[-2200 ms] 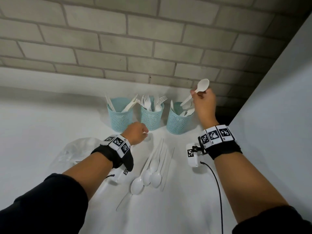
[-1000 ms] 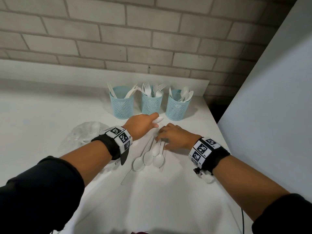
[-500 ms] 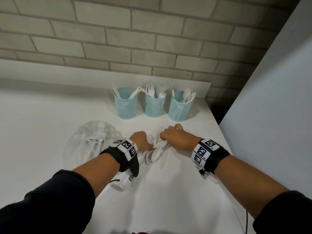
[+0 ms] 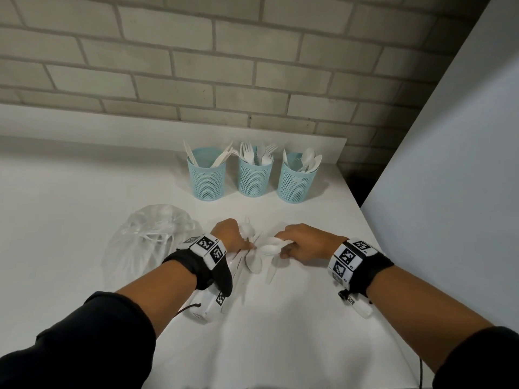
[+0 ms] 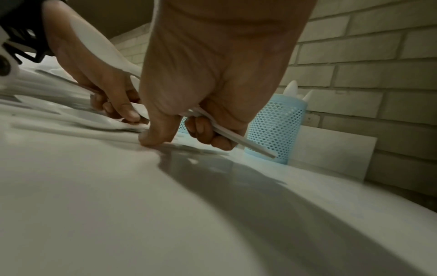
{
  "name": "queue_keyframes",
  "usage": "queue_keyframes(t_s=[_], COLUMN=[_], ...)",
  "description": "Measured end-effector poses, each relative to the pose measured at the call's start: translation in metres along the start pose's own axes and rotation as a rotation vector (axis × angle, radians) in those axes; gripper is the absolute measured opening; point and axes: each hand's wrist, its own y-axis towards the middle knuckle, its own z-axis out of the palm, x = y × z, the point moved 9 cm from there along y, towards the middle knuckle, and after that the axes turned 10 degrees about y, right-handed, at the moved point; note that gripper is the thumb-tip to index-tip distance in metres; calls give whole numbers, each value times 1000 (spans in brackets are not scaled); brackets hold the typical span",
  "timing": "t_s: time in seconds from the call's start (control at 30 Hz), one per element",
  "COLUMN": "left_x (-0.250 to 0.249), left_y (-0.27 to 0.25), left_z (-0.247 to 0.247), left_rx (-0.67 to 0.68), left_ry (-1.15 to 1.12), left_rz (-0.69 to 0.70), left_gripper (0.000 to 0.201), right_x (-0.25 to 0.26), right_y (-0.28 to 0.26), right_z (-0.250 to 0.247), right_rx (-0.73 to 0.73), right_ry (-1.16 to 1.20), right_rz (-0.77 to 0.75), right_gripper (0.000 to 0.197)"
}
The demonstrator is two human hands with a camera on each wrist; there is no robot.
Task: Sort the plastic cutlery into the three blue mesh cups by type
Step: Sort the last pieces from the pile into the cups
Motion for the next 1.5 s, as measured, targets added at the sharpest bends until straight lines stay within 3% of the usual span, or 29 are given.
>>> queue_keyframes(t_s=[0.2, 0.37, 0.43, 0.53, 0.6, 0.73, 0.83, 0.9, 1.07, 1.2, 1.33, 1.43, 1.5], left_x=[2, 0, 2, 9, 9, 1, -10, -15, -11, -15, -26, -26, -22], left_y=[-3, -10, -17, -19, -14, -10, -7, -4, 5, 3, -1, -1, 3], left_z=[7, -4, -17, -36, -45, -54, -54, -48, -28, -30, -32, -31, -31], left_rx=[83, 147, 153, 142, 119, 70, 70, 111, 205, 199, 197, 165, 156], left_ry=[60, 17, 61, 34, -229, -1038, -1200, -1281, -1497, -1485, -1449, -1506, -1539], left_rz=[0, -5, 15, 10, 21, 26, 77, 106, 62, 102, 192, 151, 118], left_gripper=[34, 35, 23, 35, 31, 28, 23, 22, 37, 45, 40, 31, 24], right_x=[-4, -10, -13, -8, -4, 20, 37, 44, 51, 53, 65, 73, 74], right_y=[-2, 2, 2, 2, 2, 8, 17, 24, 35, 35, 36, 40, 41], right_z=[-3, 0, -6, -22, -34, -52, -55, -49, -32, -26, -26, -33, -31], right_rx=[-76, -4, 18, 21, -35, -194, -273, -283, -241, -247, -226, -258, -234], right_ry=[-16, -93, -87, -48, 138, 738, 1068, 1162, 1205, 1139, 920, 695, 698], right_rz=[44, 136, 189, 213, 230, 153, 185, 236, 311, 352, 350, 294, 264], right_gripper=[18, 18, 21, 12, 10, 12, 16, 23, 30, 30, 32, 30, 20])
